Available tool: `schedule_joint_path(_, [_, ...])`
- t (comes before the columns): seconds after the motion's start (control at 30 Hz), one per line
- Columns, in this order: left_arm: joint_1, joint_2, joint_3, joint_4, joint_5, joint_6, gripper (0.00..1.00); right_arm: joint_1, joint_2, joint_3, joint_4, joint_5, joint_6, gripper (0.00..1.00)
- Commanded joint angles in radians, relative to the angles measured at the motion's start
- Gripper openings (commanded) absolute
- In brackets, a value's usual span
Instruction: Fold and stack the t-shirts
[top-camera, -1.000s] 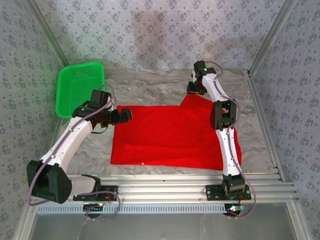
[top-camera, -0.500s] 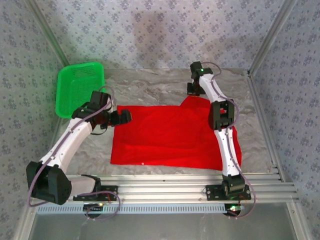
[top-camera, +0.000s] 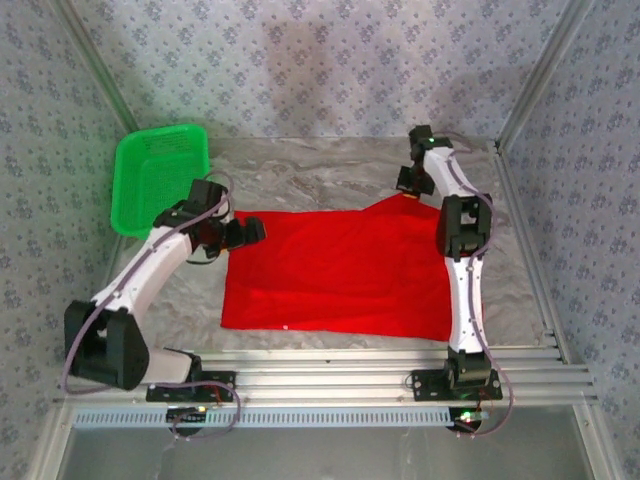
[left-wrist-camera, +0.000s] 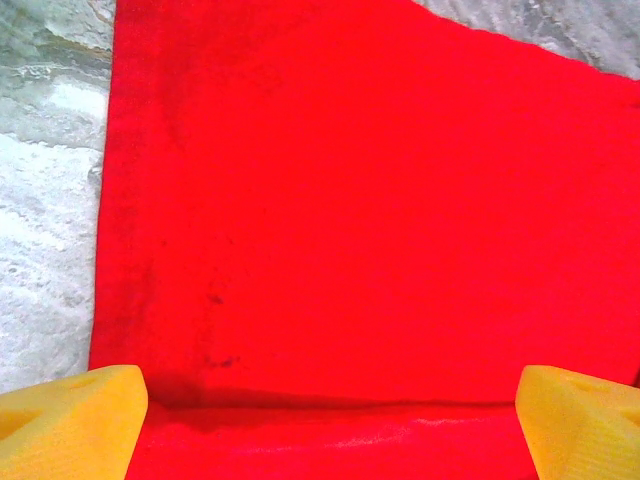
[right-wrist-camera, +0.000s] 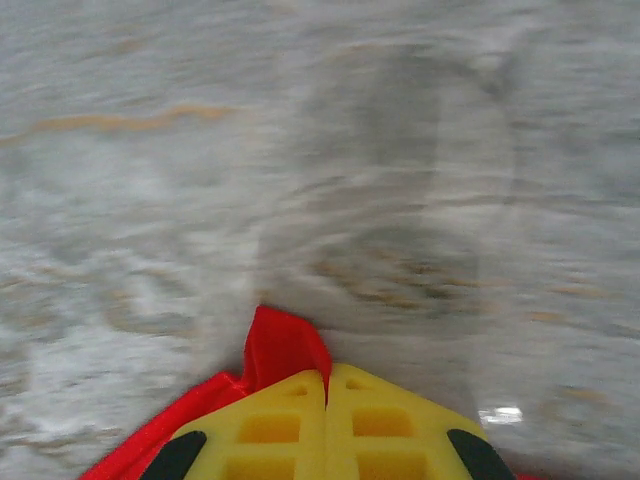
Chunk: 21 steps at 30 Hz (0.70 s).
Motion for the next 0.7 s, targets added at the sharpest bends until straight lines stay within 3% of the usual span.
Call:
schedule_joint_path(0.0, [-0.003, 0.058, 0.066, 0.058, 0.022, -0.027, 0.94, -0.032, -0.099, -0.083, 0.047, 0.026, 0.028, 0.00])
schedule_joint_path(0.4, [-0.083, 0.229, -0.003, 0.066, -0.009, -0.163, 0.84, -0.090, -0.284, -0.347, 0.287, 0.041, 0.079, 0.00])
schedule_joint_path(0.67, [-0.086, 0.247, 0.013, 0.081, -0.064, -0.178, 0.86, -0.147, -0.349, -0.432, 0.378, 0.039, 0.113, 0.00])
